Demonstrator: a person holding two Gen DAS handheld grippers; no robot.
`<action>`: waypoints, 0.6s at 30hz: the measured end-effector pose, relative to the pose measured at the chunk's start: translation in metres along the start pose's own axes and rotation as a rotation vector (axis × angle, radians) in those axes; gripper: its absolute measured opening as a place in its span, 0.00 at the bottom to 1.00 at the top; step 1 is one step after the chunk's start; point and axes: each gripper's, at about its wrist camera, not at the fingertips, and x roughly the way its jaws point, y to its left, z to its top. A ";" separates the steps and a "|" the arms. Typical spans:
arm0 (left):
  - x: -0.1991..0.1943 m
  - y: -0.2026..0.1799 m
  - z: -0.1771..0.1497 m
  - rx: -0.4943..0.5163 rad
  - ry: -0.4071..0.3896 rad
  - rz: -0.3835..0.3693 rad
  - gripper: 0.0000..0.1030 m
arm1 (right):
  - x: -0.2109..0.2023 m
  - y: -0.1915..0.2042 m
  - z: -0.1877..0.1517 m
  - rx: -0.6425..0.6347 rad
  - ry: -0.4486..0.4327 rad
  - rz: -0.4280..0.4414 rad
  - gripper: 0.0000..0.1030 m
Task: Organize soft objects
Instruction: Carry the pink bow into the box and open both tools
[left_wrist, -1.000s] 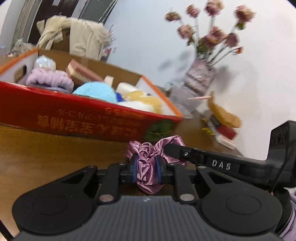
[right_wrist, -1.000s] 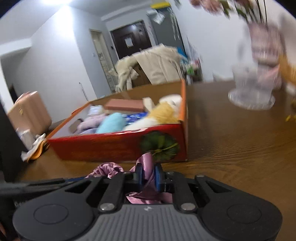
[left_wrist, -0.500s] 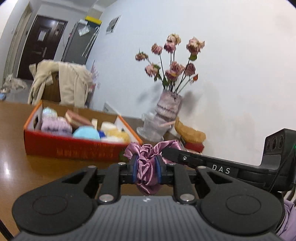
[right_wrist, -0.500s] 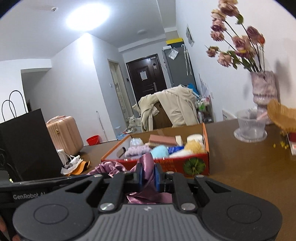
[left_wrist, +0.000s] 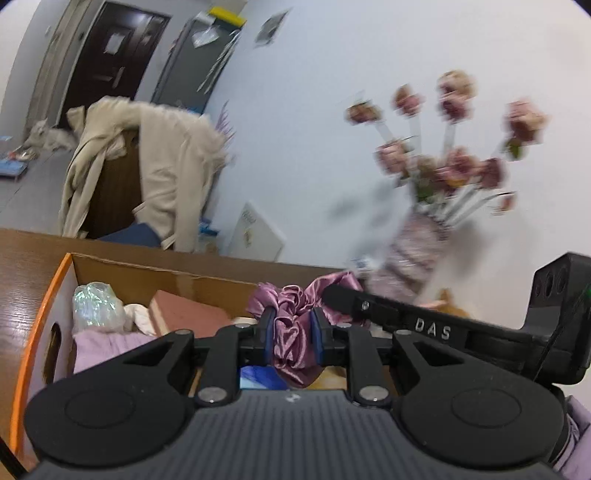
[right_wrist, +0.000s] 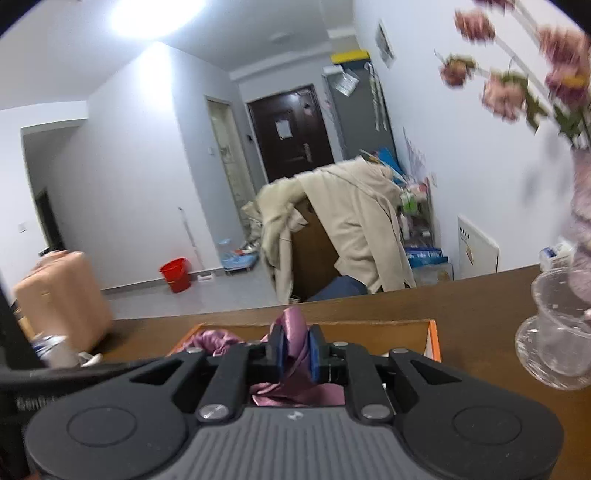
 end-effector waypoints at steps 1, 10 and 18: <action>0.015 0.007 0.001 -0.005 0.025 0.016 0.20 | 0.019 -0.005 0.000 0.002 0.022 -0.011 0.13; 0.063 0.029 -0.026 0.036 0.106 0.160 0.43 | 0.089 -0.015 -0.023 -0.047 0.141 -0.172 0.38; 0.021 0.013 -0.019 0.123 0.073 0.168 0.49 | 0.058 0.004 -0.008 -0.072 0.099 -0.193 0.65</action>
